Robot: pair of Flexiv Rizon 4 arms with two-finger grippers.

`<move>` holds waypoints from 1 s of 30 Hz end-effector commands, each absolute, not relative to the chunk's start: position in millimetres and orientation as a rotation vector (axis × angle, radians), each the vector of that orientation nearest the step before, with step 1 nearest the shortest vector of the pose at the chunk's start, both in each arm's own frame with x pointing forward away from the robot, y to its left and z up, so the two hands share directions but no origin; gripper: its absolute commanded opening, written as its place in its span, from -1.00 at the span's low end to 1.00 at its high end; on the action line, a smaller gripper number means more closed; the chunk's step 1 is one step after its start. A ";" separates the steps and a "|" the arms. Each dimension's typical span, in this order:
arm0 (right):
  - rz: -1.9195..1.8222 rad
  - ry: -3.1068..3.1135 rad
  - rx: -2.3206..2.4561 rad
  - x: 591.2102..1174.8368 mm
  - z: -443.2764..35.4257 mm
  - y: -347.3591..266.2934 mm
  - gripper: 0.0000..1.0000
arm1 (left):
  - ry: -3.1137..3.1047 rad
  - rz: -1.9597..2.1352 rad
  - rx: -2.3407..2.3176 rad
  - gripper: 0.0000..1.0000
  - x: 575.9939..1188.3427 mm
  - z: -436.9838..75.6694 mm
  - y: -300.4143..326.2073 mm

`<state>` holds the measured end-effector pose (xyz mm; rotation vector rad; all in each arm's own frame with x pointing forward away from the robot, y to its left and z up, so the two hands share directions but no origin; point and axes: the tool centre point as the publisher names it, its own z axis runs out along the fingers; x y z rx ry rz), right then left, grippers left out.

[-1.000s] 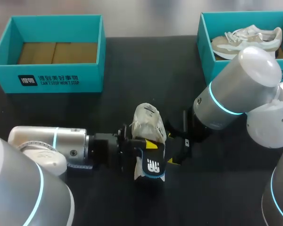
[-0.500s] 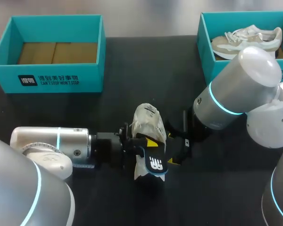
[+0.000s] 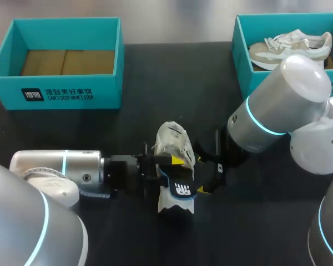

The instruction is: Take the shoe out of the shoebox, open the shoe tongue, remove and reinsert the insole, then place the shoe into the shoebox

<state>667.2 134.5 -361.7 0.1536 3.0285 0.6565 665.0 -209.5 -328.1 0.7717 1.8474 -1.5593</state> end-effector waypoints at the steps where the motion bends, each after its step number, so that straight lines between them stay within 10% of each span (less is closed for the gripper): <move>1: 0.658 3.026 0.154 666.1 -362.9 134.6 1.00 | 1.886 -1.519 0.739 -0.21 654.8 -318.1 -203.3; 12: 0.658 3.026 0.154 666.1 -362.9 134.6 1.00 | 1.972 -1.443 0.686 -0.40 650.6 -302.9 -206.5; 16: 0.658 3.026 0.154 666.1 -362.9 134.6 1.00 | 1.997 -1.433 0.698 -1.00 650.4 -303.4 -207.8; 30: 0.658 3.026 0.154 666.1 -362.9 134.6 1.00 | 2.006 -1.371 0.791 -1.00 648.2 -321.8 -204.0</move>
